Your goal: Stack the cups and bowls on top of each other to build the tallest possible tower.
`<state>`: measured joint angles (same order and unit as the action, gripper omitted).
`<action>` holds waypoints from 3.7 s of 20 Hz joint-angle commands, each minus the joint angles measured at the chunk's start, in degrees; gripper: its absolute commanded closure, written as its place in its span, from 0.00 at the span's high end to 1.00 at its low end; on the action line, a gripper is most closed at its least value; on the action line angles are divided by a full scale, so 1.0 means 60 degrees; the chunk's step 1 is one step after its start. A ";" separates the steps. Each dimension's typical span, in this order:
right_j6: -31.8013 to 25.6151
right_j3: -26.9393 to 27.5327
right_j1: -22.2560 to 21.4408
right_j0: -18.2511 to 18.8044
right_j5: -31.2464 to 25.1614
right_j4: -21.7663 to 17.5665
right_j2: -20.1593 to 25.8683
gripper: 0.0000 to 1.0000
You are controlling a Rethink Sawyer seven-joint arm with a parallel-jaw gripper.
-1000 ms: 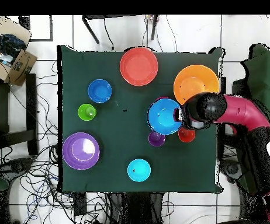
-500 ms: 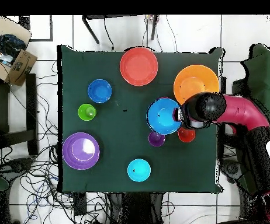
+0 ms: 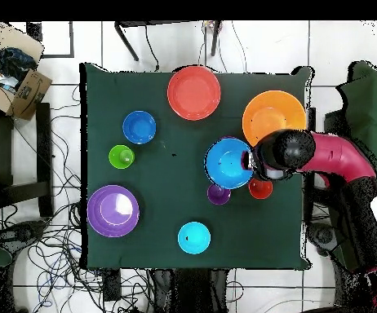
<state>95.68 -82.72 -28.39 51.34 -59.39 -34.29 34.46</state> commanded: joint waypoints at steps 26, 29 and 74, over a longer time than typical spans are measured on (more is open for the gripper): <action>-0.2218 0.0764 0.1050 -0.0318 0.0830 -0.0862 0.0132 1.00; -0.2230 0.0765 0.1031 -0.0308 0.0855 -0.0845 0.0164 1.00; -0.2149 0.1983 -0.0102 -0.1159 -0.2370 0.0110 0.0318 1.00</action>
<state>95.67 -72.22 -30.07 47.49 -71.12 -30.64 35.97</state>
